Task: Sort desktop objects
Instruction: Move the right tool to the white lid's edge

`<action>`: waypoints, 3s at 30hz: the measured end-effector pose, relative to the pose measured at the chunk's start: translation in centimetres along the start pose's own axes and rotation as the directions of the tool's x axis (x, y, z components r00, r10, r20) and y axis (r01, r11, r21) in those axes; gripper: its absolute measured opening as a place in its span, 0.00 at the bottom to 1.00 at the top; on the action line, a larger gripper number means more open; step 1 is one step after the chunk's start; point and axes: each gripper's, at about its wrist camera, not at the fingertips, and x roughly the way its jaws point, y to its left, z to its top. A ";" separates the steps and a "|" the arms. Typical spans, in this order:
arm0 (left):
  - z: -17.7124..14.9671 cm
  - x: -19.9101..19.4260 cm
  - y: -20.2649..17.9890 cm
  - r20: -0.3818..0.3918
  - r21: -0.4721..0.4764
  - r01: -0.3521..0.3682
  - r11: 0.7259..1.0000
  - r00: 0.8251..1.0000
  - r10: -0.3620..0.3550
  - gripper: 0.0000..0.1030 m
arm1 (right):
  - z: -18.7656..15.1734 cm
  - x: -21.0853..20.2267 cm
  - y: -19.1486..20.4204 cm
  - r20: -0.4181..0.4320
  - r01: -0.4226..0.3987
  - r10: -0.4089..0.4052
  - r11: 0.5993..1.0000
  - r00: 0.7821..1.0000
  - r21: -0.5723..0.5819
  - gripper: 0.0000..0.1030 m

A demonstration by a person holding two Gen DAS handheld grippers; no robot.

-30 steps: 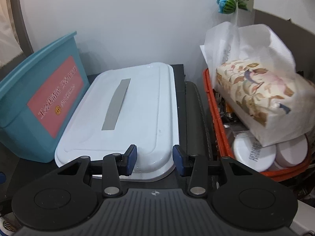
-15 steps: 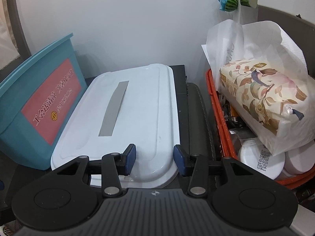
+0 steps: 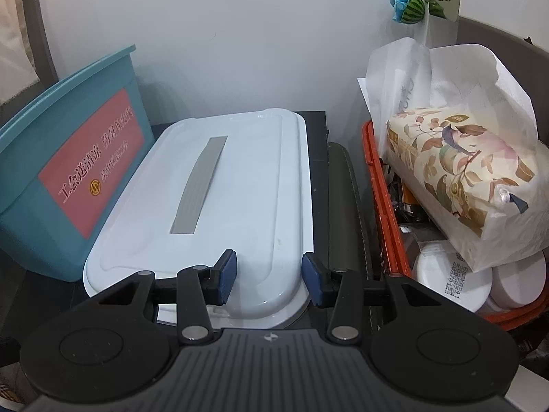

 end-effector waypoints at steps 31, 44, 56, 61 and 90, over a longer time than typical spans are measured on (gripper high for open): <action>-1.6 -0.5 -2.0 -0.018 0.044 0.016 0.999 1.000 -0.015 0.78 | -5.2 -6.1 1.0 -0.087 0.039 -0.040 0.999 0.995 -0.016 0.45; -2.4 -0.3 -2.9 -0.037 0.061 0.031 0.998 0.999 -0.029 0.77 | -7.6 -8.4 1.0 -0.108 0.048 -0.044 0.998 0.993 0.035 0.45; -3.0 0.2 -3.4 -0.061 0.078 0.036 0.996 0.998 -0.031 0.77 | -8.4 -9.5 0.3 -0.134 0.054 -0.042 0.994 0.990 0.090 0.45; -3.2 0.4 -3.6 -0.069 0.086 0.038 0.996 0.997 -0.032 0.77 | -8.9 -9.6 0.8 -0.158 0.078 -0.067 0.995 0.985 0.066 0.46; -3.3 2.0 -3.6 -0.115 0.046 0.094 0.995 0.989 -0.088 0.77 | -9.8 -6.9 -1.8 -0.122 -0.068 0.120 0.929 0.985 0.364 0.77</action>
